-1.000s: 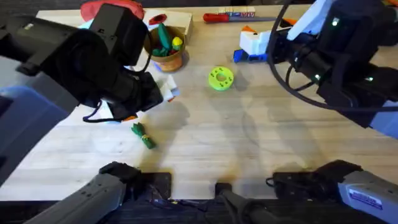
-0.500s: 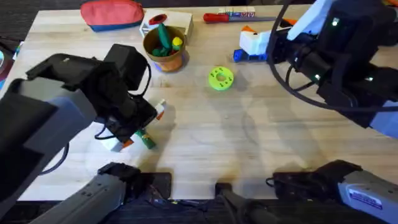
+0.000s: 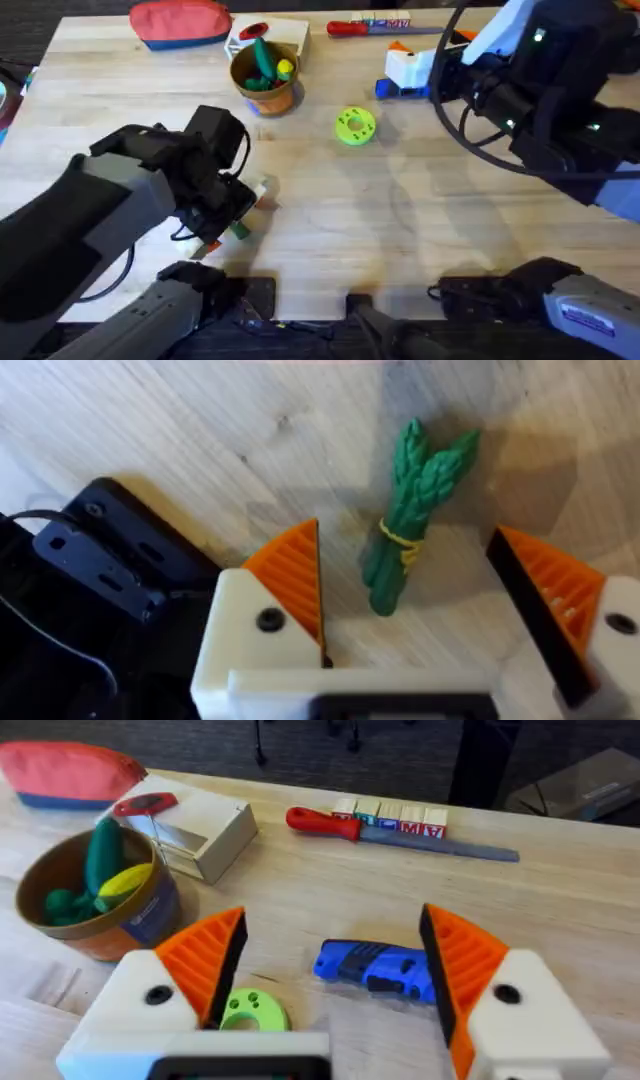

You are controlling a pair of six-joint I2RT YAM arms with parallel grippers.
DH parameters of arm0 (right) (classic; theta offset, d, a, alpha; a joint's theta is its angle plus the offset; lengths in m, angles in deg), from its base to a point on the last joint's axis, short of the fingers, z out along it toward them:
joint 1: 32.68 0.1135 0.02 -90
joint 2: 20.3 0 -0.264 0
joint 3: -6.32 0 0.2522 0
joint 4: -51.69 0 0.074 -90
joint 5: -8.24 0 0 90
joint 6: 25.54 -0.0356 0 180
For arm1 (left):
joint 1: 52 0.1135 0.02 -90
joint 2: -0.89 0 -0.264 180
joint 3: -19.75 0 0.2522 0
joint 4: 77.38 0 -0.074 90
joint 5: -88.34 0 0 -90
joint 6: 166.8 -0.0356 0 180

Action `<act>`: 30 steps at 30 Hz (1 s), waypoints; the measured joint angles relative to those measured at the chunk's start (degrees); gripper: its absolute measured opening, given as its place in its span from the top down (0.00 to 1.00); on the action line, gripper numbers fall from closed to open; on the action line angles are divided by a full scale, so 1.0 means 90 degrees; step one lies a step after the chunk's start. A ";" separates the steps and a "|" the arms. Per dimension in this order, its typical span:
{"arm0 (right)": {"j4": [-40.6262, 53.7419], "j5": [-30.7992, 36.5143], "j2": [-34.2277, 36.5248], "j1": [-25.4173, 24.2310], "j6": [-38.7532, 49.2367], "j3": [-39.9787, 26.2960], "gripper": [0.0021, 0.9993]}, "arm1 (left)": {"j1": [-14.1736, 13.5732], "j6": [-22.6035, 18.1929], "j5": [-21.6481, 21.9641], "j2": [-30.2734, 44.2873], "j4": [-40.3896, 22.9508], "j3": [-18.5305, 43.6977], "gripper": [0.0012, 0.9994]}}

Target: Pick up the gripper from the table and insert it into the empty holder that is missing its gripper. Then pick up a screw, insert it into the mounting hole, and use the screwdriver to tighten it. Finally, clean up the table by picking up the vegetable and placing it into the bucket.

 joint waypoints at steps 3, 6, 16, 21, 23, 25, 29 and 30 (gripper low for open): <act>0.0000 0.0000 0.0000 0.0000 0.0000 -0.0001 0.00 | 0.0007 0.0040 0.0023 -0.0001 0.0028 0.0000 0.24; 0.0000 0.0000 0.0002 0.0000 0.0000 0.0000 0.01 | 0.0007 0.0064 0.0058 0.0000 0.0027 0.0000 0.68; -0.0002 0.0000 0.0000 0.0000 0.0000 0.0000 0.01 | 0.0007 0.0044 0.0123 -0.0002 0.0040 0.0008 0.98; 0.0000 0.0000 0.0002 0.0000 -0.0002 0.0000 0.01 | 0.0010 -0.0112 0.0119 0.0000 -0.0027 0.0584 0.98; -0.0002 0.0000 0.0002 0.0000 -0.0002 0.0000 0.01 | 0.0012 -0.0203 0.0144 0.0000 -0.0022 0.1092 0.98; -0.0002 0.0000 0.0000 0.0000 -0.0002 0.0000 0.01 | 0.0010 -0.0271 0.0241 0.0000 0.0066 0.1631 0.98; -0.0002 0.0000 0.0000 0.0000 -0.0002 0.0000 0.01 | 0.0012 -0.0763 0.0623 0.0000 0.1180 0.2416 0.98; -0.0002 0.0000 0.0000 0.0000 -0.0002 0.0000 0.01 | 0.0012 -0.0921 0.0696 0.0000 0.1637 0.2491 0.98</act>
